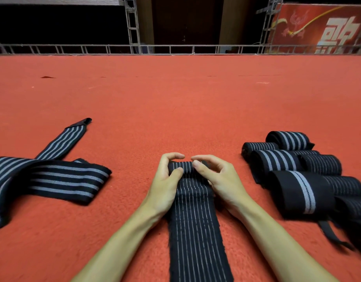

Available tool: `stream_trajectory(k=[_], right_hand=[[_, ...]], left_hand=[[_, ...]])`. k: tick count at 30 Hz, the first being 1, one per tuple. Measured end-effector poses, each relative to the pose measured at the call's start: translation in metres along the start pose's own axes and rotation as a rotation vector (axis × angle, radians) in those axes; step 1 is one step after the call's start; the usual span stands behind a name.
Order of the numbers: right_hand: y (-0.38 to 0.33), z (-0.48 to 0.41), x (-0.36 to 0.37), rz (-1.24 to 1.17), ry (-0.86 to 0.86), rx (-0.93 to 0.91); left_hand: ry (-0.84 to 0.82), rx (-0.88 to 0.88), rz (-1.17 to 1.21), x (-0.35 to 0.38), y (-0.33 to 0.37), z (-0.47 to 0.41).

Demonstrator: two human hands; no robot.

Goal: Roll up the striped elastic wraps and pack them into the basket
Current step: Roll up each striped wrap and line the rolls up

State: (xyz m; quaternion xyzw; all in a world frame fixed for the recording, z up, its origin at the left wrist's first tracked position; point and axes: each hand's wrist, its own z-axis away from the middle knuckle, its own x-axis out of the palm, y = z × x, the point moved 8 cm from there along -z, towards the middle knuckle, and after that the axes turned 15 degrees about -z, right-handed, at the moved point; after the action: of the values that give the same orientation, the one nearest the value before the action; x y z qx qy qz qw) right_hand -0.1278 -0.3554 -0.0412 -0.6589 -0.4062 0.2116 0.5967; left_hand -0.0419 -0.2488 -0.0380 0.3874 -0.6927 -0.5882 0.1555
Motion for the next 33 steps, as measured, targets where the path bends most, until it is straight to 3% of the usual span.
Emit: stream_trajectory(k=[7, 20, 25, 33], right_hand=[[0.0, 0.003, 0.001, -0.035, 0.015, 0.042], [-0.001, 0.001, -0.002, -0.254, -0.007, 0.024], [0.0, 0.002, -0.003, -0.249, -0.013, 0.018], [0.003, -0.002, -0.003, -0.183, 0.016, 0.03]], left_hand=[[-0.005, 0.03, 0.033, -0.002, 0.006, 0.002], [-0.019, -0.094, 0.005, 0.003, -0.011, -0.001], [0.002, -0.079, -0.063, 0.001, -0.01, -0.002], [-0.027, 0.009, 0.099, 0.001, 0.0, 0.002]])
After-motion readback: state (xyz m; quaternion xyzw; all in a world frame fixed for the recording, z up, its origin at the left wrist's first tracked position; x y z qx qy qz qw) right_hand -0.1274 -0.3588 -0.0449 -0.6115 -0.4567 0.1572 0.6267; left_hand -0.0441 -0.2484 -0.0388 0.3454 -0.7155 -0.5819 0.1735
